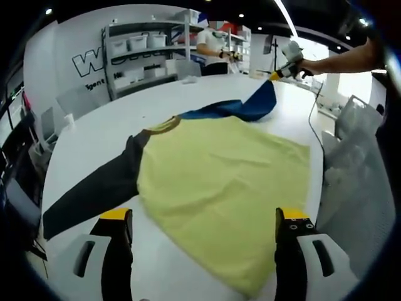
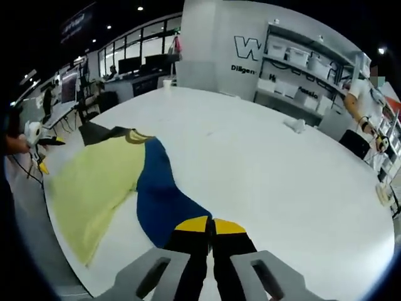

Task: Fold the garment on the visible template until the final outline fits inside the template.

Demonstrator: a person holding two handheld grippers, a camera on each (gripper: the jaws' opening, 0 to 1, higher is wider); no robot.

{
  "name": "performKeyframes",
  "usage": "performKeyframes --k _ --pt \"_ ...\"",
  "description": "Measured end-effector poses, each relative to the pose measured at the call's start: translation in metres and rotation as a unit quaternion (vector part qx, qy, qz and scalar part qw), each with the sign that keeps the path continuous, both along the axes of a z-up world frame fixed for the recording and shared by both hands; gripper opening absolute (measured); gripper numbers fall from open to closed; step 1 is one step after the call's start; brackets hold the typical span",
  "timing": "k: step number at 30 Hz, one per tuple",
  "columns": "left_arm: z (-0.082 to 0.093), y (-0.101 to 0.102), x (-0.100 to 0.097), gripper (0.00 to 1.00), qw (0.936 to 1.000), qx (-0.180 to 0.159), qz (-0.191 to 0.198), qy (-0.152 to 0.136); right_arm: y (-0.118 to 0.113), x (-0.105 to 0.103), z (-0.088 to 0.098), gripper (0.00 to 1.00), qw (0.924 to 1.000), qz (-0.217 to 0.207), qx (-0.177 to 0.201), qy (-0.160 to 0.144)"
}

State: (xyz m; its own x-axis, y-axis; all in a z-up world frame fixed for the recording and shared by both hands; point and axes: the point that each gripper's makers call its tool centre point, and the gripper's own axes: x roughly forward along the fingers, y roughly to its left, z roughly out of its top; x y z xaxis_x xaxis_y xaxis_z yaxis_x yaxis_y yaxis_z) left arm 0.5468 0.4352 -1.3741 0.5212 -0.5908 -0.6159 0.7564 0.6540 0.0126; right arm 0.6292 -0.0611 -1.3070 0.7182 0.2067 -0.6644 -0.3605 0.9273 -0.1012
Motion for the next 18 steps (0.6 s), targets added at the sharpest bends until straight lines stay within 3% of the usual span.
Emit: performKeyframes --k 18 --pt "-0.002 0.004 0.0 0.96 0.9999 0.009 0.004 0.004 -0.041 0.04 0.017 0.0 0.9993 -0.01 -0.034 -0.009"
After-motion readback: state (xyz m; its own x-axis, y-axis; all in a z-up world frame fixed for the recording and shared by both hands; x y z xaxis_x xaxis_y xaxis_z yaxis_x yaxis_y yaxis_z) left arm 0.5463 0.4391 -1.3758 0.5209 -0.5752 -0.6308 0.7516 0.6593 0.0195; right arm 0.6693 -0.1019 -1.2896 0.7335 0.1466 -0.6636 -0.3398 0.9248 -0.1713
